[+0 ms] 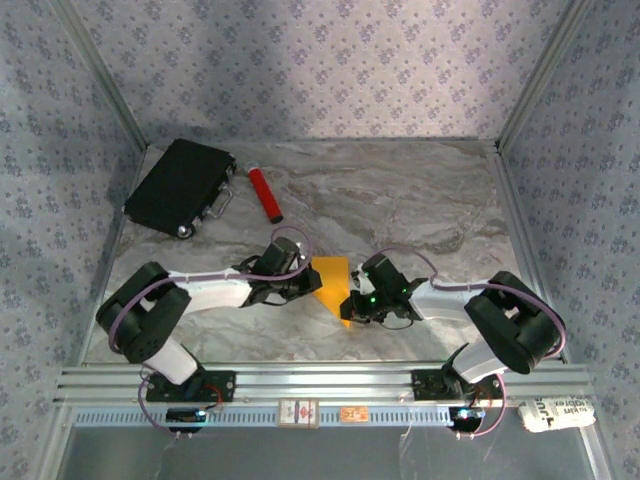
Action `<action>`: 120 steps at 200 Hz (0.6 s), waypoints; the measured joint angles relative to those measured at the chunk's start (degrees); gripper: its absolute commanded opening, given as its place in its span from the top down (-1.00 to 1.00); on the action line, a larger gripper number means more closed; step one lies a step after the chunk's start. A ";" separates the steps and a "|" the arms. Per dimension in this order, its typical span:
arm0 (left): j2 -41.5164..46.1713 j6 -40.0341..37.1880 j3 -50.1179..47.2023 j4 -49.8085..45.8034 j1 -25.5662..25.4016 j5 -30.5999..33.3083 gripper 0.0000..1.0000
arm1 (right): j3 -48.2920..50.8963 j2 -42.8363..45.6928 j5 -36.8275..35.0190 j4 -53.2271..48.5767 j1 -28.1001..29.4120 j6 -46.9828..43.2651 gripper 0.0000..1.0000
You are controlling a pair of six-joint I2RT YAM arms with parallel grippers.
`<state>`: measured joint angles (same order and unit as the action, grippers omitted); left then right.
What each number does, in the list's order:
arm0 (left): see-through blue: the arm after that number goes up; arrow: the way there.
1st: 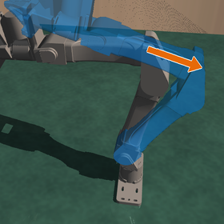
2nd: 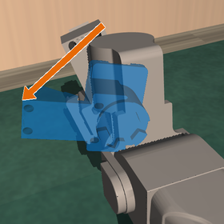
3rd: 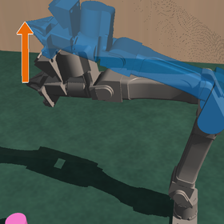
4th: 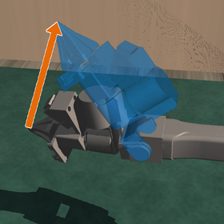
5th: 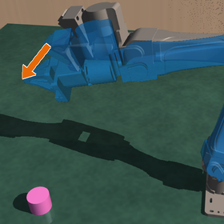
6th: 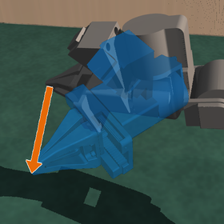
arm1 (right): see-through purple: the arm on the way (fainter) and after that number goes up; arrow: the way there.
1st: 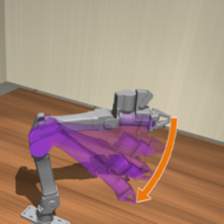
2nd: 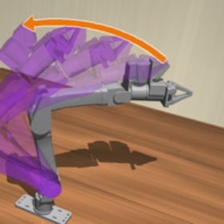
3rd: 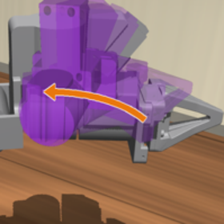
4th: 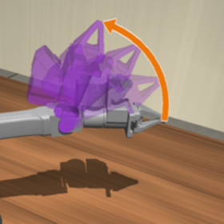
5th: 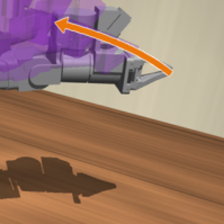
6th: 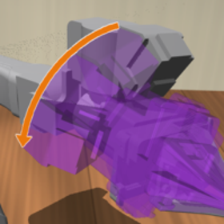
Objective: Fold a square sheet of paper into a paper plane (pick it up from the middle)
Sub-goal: Third fold the triangle at the center of the table.
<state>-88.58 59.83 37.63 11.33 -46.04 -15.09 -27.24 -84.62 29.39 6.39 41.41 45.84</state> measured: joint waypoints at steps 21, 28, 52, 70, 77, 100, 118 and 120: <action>0.94 1.20 -0.09 1.70 -2.58 0.83 0.95 | 0.13 0.00 -0.02 0.26 0.00 0.42 0.95; 0.74 1.66 -0.28 2.40 -3.39 0.96 0.96 | 0.22 0.04 -0.02 0.39 0.00 0.52 0.95; -1.86 3.28 -1.01 5.40 -5.81 0.94 0.97 | 0.42 0.11 -0.02 0.76 0.04 0.92 0.95; -4.85 4.20 -1.70 6.82 -6.71 0.79 0.98 | 0.55 0.24 -0.07 0.92 0.07 0.94 0.95; -5.68 4.33 -1.92 6.91 -6.80 0.87 0.98 | 0.66 0.28 -0.09 1.05 0.07 0.96 0.96; -6.69 4.26 -2.32 7.28 -6.45 1.18 0.98 | 0.85 0.50 -0.31 1.22 0.15 1.14 0.96; -6.78 4.07 -2.34 7.34 -5.75 0.72 0.98 | 1.01 0.59 -0.44 1.42 0.17 1.14 0.96; -6.78 4.07 -2.34 7.34 -5.68 0.70 0.98 | 1.03 0.59 -0.46 1.42 0.20 1.14 0.96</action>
<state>-95.35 63.90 35.29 18.68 -51.72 -14.39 -26.22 -84.03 28.93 7.81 41.60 46.98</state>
